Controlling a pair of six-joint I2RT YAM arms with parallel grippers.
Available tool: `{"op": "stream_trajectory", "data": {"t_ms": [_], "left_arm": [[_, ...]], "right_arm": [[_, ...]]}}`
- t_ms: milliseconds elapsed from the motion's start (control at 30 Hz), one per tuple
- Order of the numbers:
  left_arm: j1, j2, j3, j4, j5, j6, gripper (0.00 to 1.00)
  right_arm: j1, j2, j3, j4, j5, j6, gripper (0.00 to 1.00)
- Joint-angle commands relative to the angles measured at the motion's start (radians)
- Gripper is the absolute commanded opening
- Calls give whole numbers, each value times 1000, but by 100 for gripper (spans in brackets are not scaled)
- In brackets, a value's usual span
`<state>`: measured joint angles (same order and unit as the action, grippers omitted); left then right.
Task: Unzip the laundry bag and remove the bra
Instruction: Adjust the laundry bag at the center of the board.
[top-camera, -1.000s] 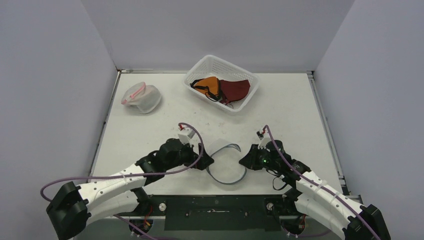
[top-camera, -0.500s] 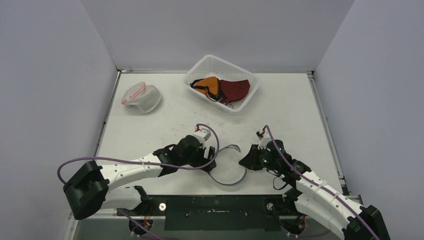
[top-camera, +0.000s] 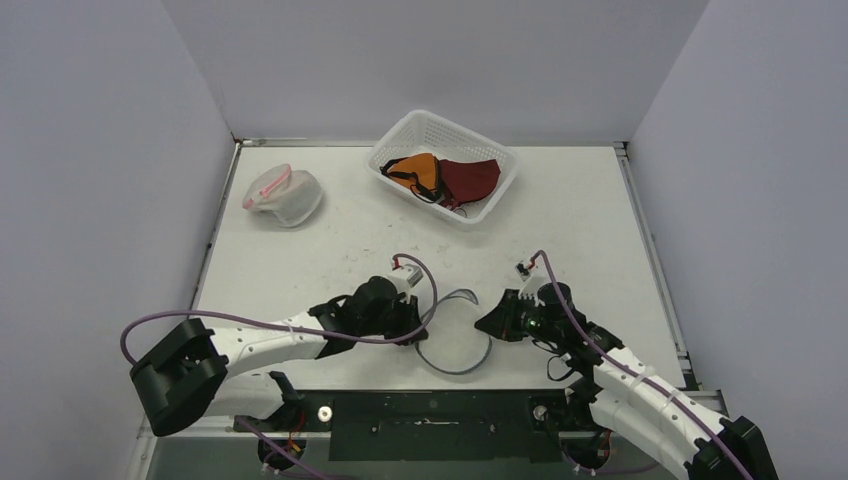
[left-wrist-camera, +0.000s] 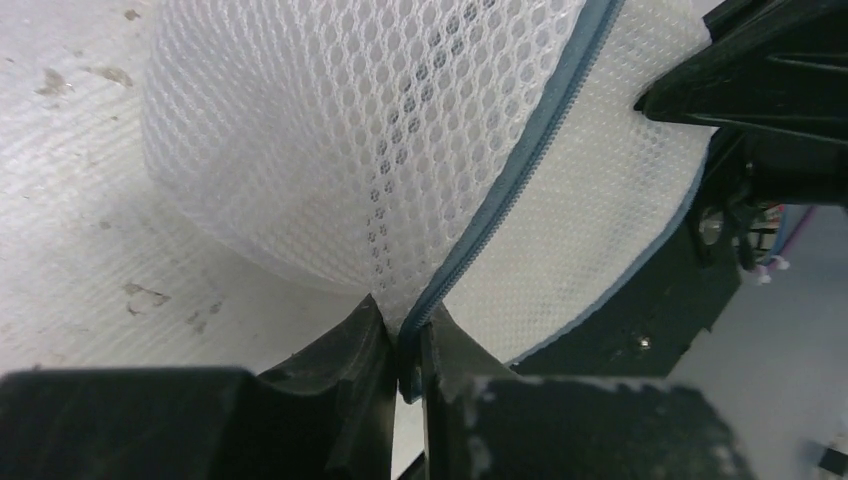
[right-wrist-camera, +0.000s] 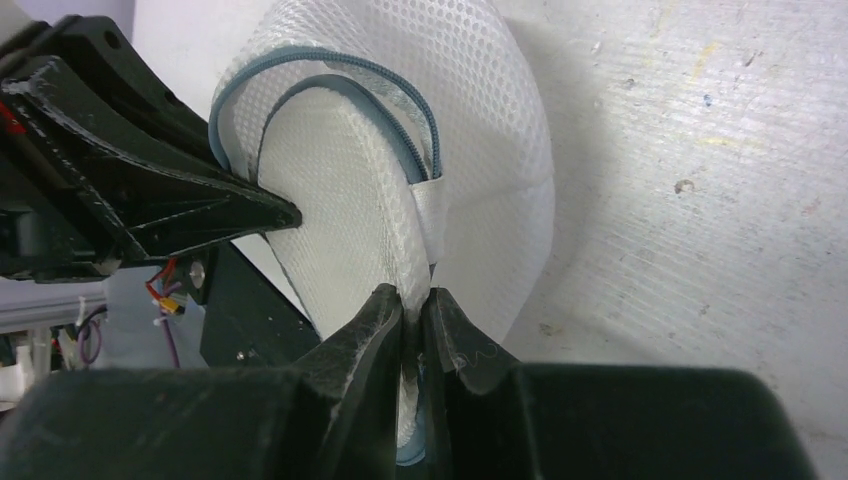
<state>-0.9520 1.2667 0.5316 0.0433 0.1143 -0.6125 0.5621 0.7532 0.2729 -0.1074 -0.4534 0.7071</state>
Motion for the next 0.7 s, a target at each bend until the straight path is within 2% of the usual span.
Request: {"op": "stream_trajectory", "data": {"t_ms": [0,100,300,400,533,667], "left_arm": [[-4,-66,-21,178,121,-115,7],[-5,-98,-45,256,192,-198,0],[-1,-141,-84,433,295,-384,0],[4,-137,-146,586,322,-489,0],[9,-62,-220,814,322,-579,0],[-6,98,-239,1053,353,-699,0]], "right_arm": [[-4,-77,-16,149,-46,109,5],[-5,-150,-9,150,-31,153,5],[-4,-262,36,88,-14,180,5],[-5,-307,37,36,21,173,5],[-5,-368,3,-17,92,202,5],[-4,-467,-20,-105,155,220,5]]}}
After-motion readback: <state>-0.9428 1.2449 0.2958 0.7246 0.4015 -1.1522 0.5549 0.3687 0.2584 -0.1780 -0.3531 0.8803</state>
